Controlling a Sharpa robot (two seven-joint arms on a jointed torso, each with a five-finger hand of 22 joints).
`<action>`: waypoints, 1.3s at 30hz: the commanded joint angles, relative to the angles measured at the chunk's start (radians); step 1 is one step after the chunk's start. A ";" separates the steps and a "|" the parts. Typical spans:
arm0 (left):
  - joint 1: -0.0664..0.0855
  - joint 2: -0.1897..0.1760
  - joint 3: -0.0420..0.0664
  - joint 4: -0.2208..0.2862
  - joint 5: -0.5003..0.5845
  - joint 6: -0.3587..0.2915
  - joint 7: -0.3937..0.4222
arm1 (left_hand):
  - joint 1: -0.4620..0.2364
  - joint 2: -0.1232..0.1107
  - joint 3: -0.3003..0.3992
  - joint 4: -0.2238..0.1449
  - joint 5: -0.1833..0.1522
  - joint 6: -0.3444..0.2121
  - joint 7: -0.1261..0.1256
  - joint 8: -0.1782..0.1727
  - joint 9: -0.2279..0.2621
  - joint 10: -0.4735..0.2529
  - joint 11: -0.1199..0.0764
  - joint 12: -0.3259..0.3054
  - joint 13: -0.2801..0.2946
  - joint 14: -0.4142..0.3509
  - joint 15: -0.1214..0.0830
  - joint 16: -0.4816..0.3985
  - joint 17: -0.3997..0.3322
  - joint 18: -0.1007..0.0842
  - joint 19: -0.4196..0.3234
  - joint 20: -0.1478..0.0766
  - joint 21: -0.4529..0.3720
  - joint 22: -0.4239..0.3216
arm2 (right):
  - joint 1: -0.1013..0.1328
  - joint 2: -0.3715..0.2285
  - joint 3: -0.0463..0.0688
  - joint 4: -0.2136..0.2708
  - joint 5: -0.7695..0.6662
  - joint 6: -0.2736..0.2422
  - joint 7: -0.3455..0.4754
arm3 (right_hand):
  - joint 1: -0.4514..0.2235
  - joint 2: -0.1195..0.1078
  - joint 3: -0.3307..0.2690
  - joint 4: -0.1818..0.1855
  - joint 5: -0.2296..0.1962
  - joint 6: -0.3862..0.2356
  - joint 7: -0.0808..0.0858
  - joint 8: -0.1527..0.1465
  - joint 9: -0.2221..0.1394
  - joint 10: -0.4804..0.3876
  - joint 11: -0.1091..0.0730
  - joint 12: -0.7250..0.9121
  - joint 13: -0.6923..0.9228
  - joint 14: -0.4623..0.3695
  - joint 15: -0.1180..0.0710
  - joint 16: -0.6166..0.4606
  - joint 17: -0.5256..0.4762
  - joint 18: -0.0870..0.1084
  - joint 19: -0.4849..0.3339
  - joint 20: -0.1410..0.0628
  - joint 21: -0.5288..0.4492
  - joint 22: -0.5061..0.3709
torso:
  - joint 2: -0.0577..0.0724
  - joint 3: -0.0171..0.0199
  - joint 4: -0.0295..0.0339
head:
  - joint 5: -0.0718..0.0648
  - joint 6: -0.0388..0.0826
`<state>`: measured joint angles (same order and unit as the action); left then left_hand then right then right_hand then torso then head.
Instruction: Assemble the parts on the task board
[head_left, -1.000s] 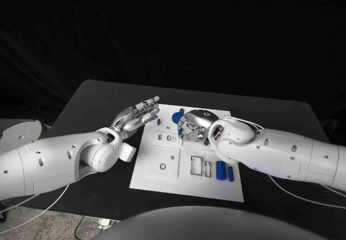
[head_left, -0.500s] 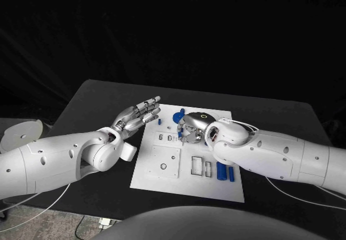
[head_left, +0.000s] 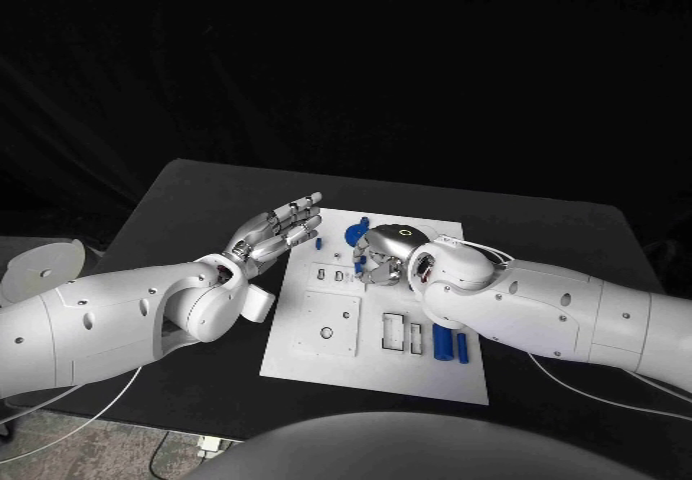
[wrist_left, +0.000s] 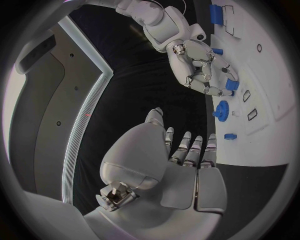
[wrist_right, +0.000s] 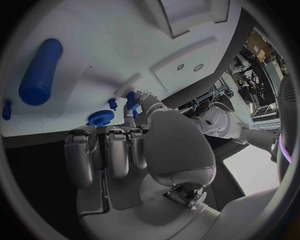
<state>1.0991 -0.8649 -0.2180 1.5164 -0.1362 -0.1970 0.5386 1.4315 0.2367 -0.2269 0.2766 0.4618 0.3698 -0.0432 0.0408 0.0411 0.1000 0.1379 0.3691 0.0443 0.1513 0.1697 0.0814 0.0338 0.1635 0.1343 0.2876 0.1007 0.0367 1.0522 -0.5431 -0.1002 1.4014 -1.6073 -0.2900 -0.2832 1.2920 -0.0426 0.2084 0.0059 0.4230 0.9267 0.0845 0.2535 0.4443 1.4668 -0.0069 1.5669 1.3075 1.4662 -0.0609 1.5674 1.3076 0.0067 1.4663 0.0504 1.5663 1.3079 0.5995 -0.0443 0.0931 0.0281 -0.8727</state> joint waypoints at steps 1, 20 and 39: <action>0.000 0.004 0.001 0.000 0.003 0.021 0.009 | 0.010 -0.002 0.006 0.000 0.002 0.000 0.007 0.001 0.000 -0.002 0.005 0.005 0.002 0.008 0.001 0.006 0.001 0.013 0.003 0.003 0.007 0.001 | -0.006 0.001 -0.003 -0.006 -0.014 0.034 -0.003 | -0.008 -0.003 0.003 -0.006 -0.015 -0.023 0.003 -0.022 -0.011 0.104 0.008 0.004 0.263 0.105 0.006 0.003 0.263 -0.007 0.104 0.007 0.004 0.263 | -0.001 0.0002 0.0008 | -0.002 0.000; -0.002 0.007 0.001 -0.007 0.004 0.025 0.003 | 0.014 -0.003 0.008 -0.002 0.004 -0.003 0.008 0.001 0.000 -0.002 0.006 0.004 0.001 0.008 0.002 0.007 0.001 0.013 0.003 0.003 0.007 0.001 | -0.007 0.007 -0.004 -0.019 -0.001 0.059 0.038 | -0.027 -0.018 -0.007 -0.007 -0.160 -0.123 -0.001 -0.126 -0.067 0.104 0.006 0.004 0.263 0.105 0.006 0.003 0.263 -0.007 0.104 0.008 0.004 0.263 | 0.000 0.0002 -0.0010 | -0.002 0.000; -0.003 -0.022 0.003 0.045 0.025 -0.007 0.022 | 0.055 -0.043 0.032 -0.071 0.049 0.027 0.085 0.006 0.004 0.170 0.085 0.191 0.023 0.138 0.041 0.107 0.020 -0.013 0.160 0.006 0.107 0.034 | 0.046 -0.122 0.003 0.133 -0.041 -0.159 0.090 | -0.018 -0.027 -0.023 -0.009 -0.195 -0.167 -0.004 -0.163 -0.103 0.104 0.002 0.004 0.263 0.105 0.001 0.003 0.263 -0.007 0.104 0.003 0.004 0.263 | -0.002 -0.0013 -0.0013 | 0.004 0.000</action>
<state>1.0944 -0.8849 -0.2170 1.5498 -0.1268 -0.1939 0.5335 1.4904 0.2062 -0.1939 0.2103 0.5053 0.3914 0.0325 0.0408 0.0441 0.2503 0.2185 0.5434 0.0662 0.2678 0.2073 0.1718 0.0507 0.1635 0.2580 0.2943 0.1836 0.0625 1.0877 -0.6517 -0.0982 1.5155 -1.6249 -0.3851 -0.2112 1.2752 -0.0593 0.1919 -0.0024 0.2332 0.7609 0.0748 0.0942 0.3432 1.4678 -0.0060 1.5669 1.3073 1.4662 -0.0610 1.5674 1.3073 0.0067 1.4663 0.0503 1.5663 1.3074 0.5991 -0.0447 0.0939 0.0307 -0.8726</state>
